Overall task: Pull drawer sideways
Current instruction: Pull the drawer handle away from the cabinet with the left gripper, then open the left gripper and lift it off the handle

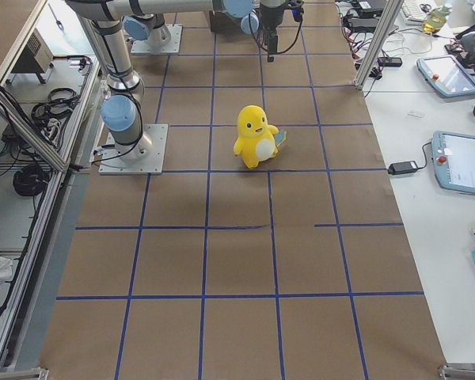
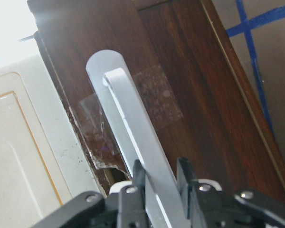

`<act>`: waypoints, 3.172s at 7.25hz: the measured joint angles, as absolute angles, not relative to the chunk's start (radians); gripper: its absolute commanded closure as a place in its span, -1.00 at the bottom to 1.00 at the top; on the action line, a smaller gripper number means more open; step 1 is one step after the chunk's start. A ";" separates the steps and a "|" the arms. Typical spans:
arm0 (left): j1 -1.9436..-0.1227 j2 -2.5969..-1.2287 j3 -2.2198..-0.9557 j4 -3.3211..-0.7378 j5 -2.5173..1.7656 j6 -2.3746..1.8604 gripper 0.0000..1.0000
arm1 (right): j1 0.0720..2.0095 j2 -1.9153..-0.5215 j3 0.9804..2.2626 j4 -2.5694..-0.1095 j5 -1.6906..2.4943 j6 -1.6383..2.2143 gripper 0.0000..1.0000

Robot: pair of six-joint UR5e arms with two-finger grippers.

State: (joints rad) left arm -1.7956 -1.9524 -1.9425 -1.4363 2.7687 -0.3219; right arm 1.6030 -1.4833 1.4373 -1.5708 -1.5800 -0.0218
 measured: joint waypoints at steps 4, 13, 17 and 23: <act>-1.820 -1.947 -1.933 -1.437 2.735 -0.320 0.35 | 1.603 -1.483 1.437 -1.571 -1.580 -0.022 -1.00; -1.843 -1.941 -1.917 -1.438 2.717 -0.318 -0.68 | 1.603 -1.483 1.437 -1.571 -1.580 -0.022 -1.00; -1.847 -1.925 -1.765 -1.429 2.477 -0.150 -0.71 | 1.603 -1.483 1.437 -1.571 -1.580 -0.022 -1.00; -1.769 -1.705 -1.549 -1.522 1.716 -0.026 -1.00 | 1.603 -1.483 1.437 -1.571 -1.580 -0.022 -1.00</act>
